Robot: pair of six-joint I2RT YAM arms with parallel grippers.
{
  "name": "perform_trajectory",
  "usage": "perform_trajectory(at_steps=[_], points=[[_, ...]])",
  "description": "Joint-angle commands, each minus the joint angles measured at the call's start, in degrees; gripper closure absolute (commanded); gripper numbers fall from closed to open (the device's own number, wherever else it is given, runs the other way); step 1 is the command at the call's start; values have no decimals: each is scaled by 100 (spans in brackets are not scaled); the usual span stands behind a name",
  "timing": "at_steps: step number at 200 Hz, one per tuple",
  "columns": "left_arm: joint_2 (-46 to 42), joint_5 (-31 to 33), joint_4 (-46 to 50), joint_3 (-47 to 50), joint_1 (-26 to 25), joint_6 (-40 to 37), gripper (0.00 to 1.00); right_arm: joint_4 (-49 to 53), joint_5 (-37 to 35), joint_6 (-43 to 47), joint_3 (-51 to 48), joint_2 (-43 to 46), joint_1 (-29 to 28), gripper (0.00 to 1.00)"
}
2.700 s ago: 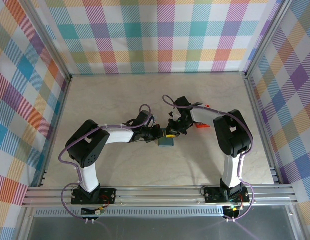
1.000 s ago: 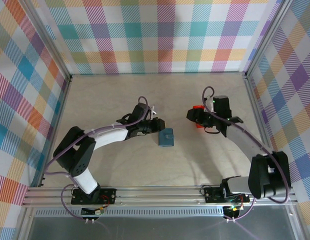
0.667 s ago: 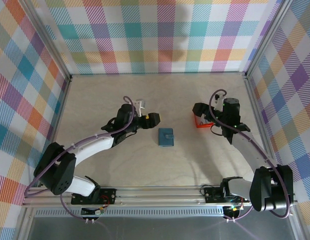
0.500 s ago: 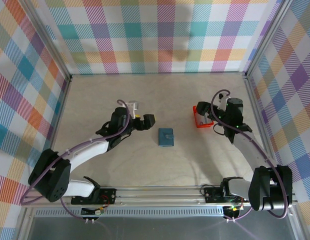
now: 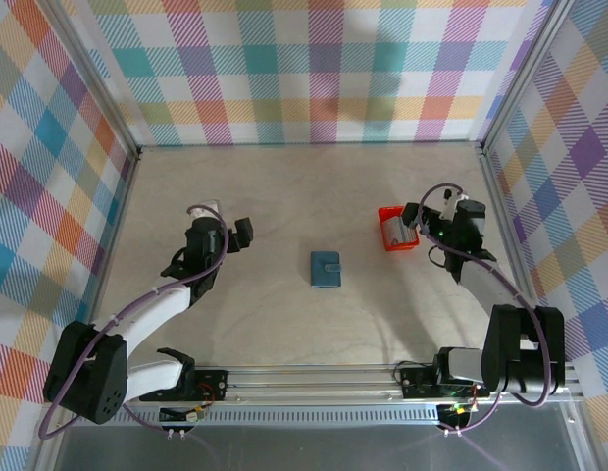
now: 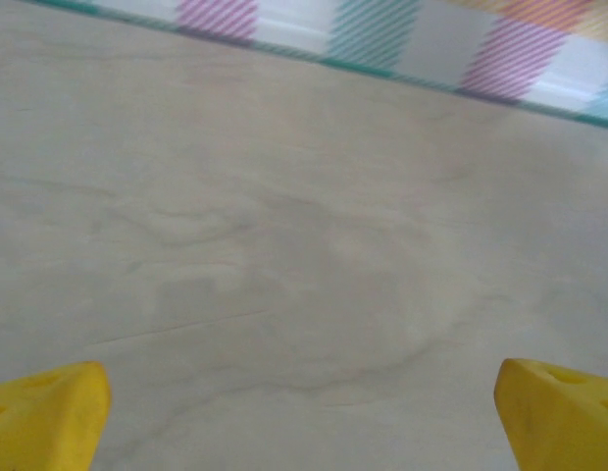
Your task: Put the credit cards into the card holder
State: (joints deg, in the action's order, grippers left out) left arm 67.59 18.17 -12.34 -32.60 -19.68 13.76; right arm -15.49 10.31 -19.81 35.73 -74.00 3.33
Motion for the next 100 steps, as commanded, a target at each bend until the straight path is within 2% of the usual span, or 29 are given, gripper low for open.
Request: perform_trajectory(at_steps=[1, 19, 52, 81, 100], points=[[-139, 898, -32, 184, 127, -369, 0, -721, -166, 264, -142, -112, 57, 5], [-50, 1123, 3, 207, 309, -352, 0, -1078, -343, 483, -291, -180, 68, 5], [317, 1317, -33, 18, 614, -465, 0, -1155, -365, 862, -337, -370, 70, 4], [716, 1535, -641, 199, 636, -953, 0, -1277, -221, 1009, -427, -317, 55, 5], [905, 1421, -1613, 572, 680, -1145, 0, -1284, -354, 1303, -542, -194, 61, 6]])
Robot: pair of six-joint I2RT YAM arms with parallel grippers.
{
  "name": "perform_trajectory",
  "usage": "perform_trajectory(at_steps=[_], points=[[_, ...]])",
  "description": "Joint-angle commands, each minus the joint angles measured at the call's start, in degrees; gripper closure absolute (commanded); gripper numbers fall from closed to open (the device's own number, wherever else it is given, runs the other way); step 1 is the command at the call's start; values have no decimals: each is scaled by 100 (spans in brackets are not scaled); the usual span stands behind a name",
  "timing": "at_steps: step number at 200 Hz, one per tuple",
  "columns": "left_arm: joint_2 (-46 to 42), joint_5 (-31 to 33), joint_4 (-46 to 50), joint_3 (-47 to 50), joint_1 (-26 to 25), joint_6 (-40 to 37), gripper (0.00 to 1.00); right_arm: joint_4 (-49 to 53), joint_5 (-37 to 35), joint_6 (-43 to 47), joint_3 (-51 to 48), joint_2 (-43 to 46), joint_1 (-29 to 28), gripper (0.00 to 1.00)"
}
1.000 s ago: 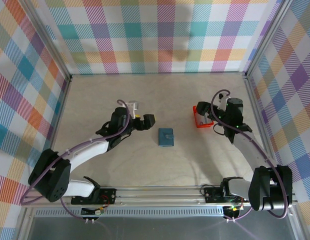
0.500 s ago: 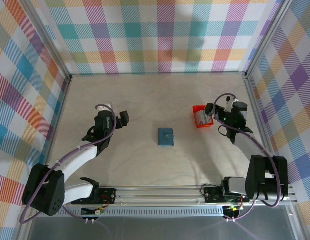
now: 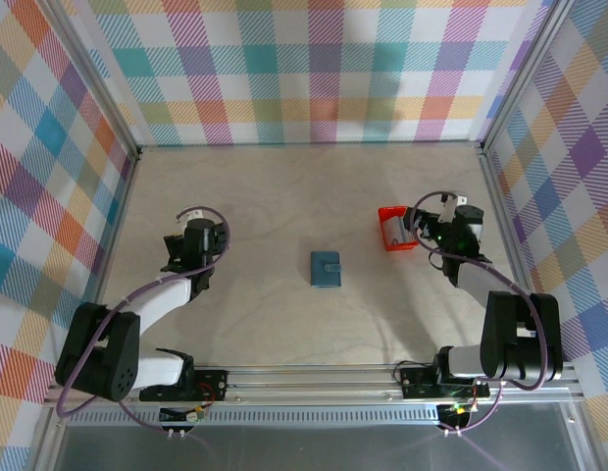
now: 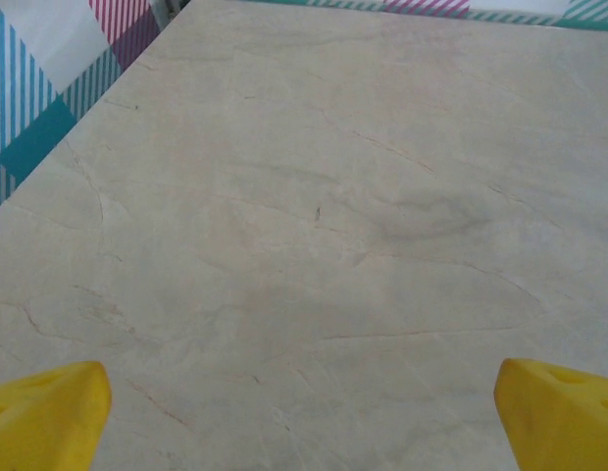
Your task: Put the credit cards into the card holder
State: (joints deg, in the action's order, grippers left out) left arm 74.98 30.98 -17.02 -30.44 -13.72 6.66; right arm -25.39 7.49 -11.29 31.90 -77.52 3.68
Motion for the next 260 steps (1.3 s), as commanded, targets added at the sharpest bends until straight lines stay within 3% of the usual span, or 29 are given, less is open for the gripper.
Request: perform_trajectory(at_steps=[1, 48, 72, 101, 123, 134, 220, 260], points=[[179, 134, -1207, 377, 86, -440, 0, -293, -90, 465, -167, 167, 22, 6], [869, -339, -3277, 925, 260, -947, 0, -737, -113, 764, -527, 182, 27, 7], [1189, -694, -3650, 1011, 402, -894, 0, -808, 7, 799, -504, -27, 20, 8], [1294, -1145, -3553, 933, 508, -897, 0, -1541, 84, 832, -787, -273, 22, 8], [1670, -1454, -3993, 957, 587, -986, 0, -1674, 138, 848, -765, -503, 16, 9], [1562, -1545, -3672, 908, 648, -864, 0, -1736, 165, 856, -756, -607, 18, 9], [1599, -1472, -3616, 846, 730, -771, 0, -2249, -36, 1046, -817, -1081, -199, 0], [1599, -1474, -3615, 840, 723, -771, 0, -2216, -94, 1059, -817, -1063, -229, 1]])
